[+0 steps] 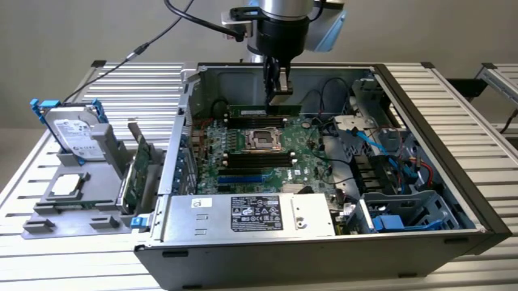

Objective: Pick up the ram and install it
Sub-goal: 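Pick up the ram and move it above insertion slot, then insert the ram into the slot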

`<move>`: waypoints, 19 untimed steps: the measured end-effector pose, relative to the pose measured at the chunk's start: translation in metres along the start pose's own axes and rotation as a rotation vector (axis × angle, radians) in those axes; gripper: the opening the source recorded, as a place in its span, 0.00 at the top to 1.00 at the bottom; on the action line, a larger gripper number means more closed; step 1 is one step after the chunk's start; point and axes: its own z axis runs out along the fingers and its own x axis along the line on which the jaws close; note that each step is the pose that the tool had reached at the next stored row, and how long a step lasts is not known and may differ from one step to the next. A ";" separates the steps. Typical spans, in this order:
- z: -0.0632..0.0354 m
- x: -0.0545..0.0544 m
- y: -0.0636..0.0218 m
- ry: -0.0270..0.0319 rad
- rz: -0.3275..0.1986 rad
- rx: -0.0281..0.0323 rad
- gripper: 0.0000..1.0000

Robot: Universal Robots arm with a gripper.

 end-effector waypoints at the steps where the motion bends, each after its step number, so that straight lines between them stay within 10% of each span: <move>1: 0.0000 0.000 0.0000 0.0000 0.000 0.0000 0.86; 19: 0.0066 0.000 0.0059 0.0014 0.000 0.0004 0.86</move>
